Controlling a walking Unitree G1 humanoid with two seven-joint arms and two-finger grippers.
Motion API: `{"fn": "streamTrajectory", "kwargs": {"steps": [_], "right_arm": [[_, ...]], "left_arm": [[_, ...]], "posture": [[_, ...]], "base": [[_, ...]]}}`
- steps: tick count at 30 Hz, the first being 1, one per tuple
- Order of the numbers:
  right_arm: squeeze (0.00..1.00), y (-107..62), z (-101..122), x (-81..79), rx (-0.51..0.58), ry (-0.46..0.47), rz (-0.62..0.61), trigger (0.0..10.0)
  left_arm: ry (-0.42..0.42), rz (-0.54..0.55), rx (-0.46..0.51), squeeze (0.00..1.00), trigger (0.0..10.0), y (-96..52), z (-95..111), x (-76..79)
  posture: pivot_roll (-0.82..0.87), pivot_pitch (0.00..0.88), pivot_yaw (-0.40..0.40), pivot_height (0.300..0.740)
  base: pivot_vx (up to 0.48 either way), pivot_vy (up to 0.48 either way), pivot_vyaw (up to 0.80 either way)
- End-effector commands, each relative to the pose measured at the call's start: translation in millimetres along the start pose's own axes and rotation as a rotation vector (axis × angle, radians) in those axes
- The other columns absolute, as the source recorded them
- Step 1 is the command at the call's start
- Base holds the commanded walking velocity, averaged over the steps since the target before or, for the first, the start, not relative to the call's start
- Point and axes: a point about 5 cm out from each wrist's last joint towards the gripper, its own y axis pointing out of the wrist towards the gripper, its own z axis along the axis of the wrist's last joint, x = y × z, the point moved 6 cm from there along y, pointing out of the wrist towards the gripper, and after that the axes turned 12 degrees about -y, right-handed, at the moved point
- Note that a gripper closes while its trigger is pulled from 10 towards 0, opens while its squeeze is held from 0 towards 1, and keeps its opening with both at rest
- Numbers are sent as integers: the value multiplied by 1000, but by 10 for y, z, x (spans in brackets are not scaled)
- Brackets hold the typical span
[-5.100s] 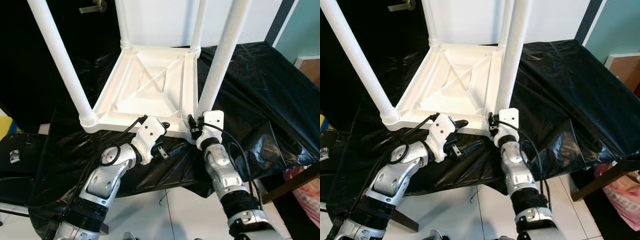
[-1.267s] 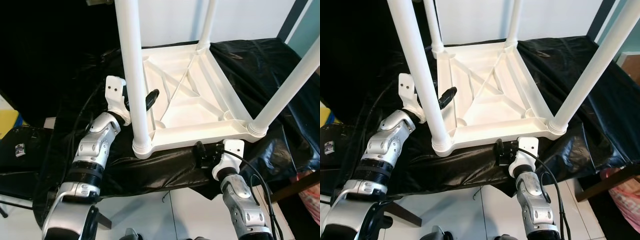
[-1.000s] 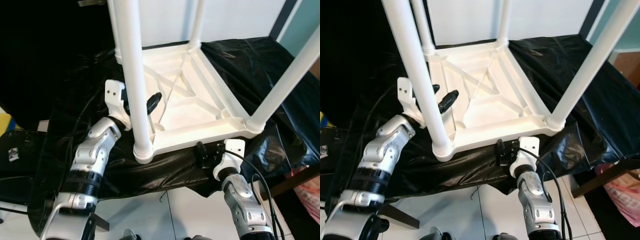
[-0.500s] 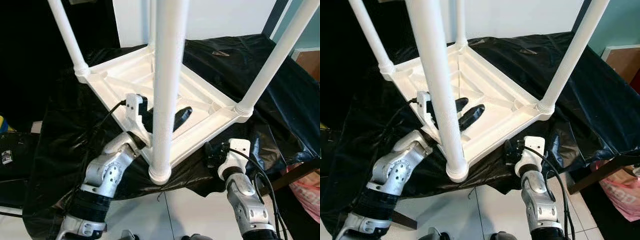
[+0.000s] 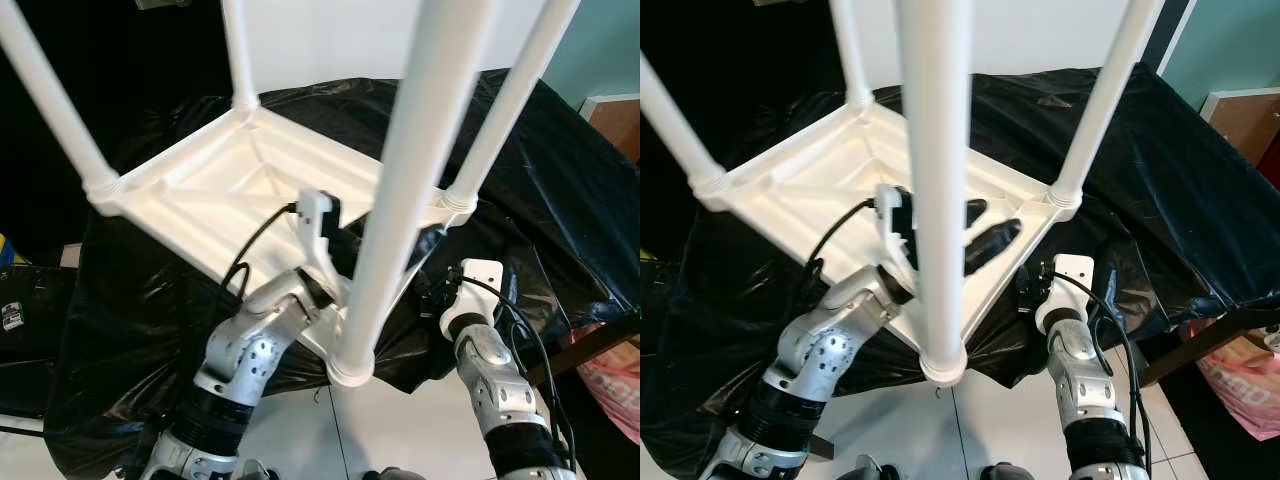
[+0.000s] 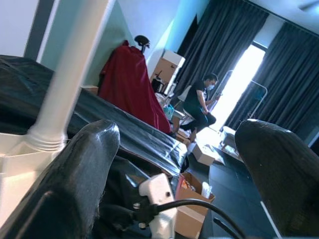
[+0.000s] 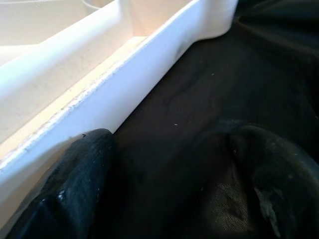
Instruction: Building children table
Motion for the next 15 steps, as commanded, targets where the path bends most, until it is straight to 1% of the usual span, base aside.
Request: {"fn": "streamTrajectory", "kwargs": {"steps": [1,2,3,4,5,7,8,9,10,11,12,13,14,15], "right_arm": [[0,50,95,-8,33,5,-10,10000],[0,50,95,-8,33,5,-10,10000],[0,53,99,31,34,1,-31,10000],[0,55,96,67,35,-2,-49,10000],[0,53,93,105,35,-7,-68,10000],[0,50,85,166,35,-9,-93,10000],[0,50,85,166,35,-9,-93,10000],[0,44,93,191,40,-14,-102,10000],[0,38,104,213,47,-16,-106,10000],[0,15,137,250,63,-20,-113,10000],[0,15,137,250,63,-20,-113,10000],[0,-15,168,290,81,-26,-115,10000],[0,-15,168,290,81,-26,-115,10000],[0,-41,191,318,95,-33,-112,10000]], "left_arm": [[32,-146,-66,0,10000,61,-135,203],[32,-146,-66,0,10000,61,-135,203],[59,-94,-76,0,10000,48,-142,94],[77,-59,-83,0,10000,35,-144,22],[90,-20,-76,0,10000,13,-109,-65],[112,31,-67,0,10000,-48,-43,-189],[112,31,-67,0,10000,-48,-43,-189],[127,50,-77,0,10000,-93,-31,-243],[144,62,-96,0,10000,-143,-36,-287],[189,92,-144,0,10000,-239,-66,-378],[189,92,-144,0,10000,-239,-66,-378],[255,130,-223,0,10000,-357,-131,-494],[255,130,-223,0,10000,-357,-131,-494],[308,156,-282,0,10000,-465,-170,-580]], "posture": [[-14,102,-9,740],[-14,102,-9,740],[-14,103,-8,740],[-14,103,-5,740],[-13,104,-4,740],[-15,104,-2,740],[-15,104,-2,740],[-16,103,0,740],[-16,103,0,740],[-19,104,4,740],[-19,104,4,740],[-20,105,6,740],[-20,105,6,740],[-21,102,9,740]], "base": [[0,0,0],[0,0,0],[0,0,0],[0,0,0],[0,0,0],[0,0,0],[0,0,0],[0,0,0],[0,0,0],[0,0,0],[0,0,0],[0,0,0],[0,0,0],[0,0,0]]}}
